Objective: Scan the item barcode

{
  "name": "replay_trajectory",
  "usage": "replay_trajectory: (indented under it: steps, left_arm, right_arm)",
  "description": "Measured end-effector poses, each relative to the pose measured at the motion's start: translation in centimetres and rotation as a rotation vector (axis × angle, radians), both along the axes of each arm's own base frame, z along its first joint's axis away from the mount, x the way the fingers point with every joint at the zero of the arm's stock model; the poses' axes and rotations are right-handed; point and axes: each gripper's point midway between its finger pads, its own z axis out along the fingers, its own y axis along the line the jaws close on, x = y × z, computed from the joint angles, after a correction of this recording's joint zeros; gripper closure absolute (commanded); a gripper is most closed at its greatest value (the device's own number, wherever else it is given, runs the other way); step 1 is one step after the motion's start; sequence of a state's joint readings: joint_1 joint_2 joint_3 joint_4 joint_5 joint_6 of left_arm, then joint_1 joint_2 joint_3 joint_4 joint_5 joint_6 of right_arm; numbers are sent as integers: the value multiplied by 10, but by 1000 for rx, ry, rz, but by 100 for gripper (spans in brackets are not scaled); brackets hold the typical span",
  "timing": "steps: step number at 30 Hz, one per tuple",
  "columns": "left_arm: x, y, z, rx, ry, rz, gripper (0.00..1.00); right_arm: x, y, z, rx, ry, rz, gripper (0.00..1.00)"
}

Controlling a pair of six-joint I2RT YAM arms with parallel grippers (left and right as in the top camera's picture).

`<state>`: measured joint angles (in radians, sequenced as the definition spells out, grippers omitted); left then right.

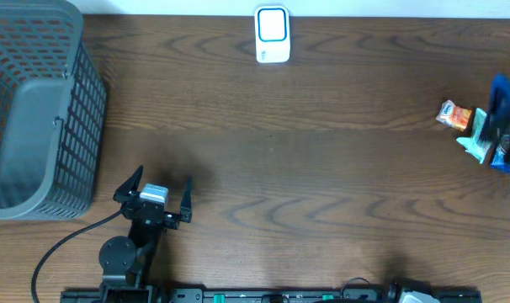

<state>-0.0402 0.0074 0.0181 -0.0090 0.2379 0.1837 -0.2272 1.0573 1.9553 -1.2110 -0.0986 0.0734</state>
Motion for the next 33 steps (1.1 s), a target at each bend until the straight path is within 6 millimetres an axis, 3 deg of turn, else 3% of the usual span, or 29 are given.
replay_trajectory:
  steps: [5,10,17,22,25,33]
  left_arm:
    - [0,0,0,0,0,0,2]
    - [0,0,0,0,0,0,2]
    - [0,0,0,0,0,0,2]
    - [0,0,0,0,0,0,2]
    - [0,0,0,0,0,0,2]
    - [0,0,0,0,0,0,2]
  right_arm:
    - [-45,10,-9,2,21,1,1]
    - [-84,19,-36,23,111,1,1]
    - [-119,26,-72,-23,265,28,1]
    - [-131,29,-73,-121,256,71,1]
    - [-148,33,-70,-169,209,81,1]
    - [-233,55,-62,-349,-58,96,1]
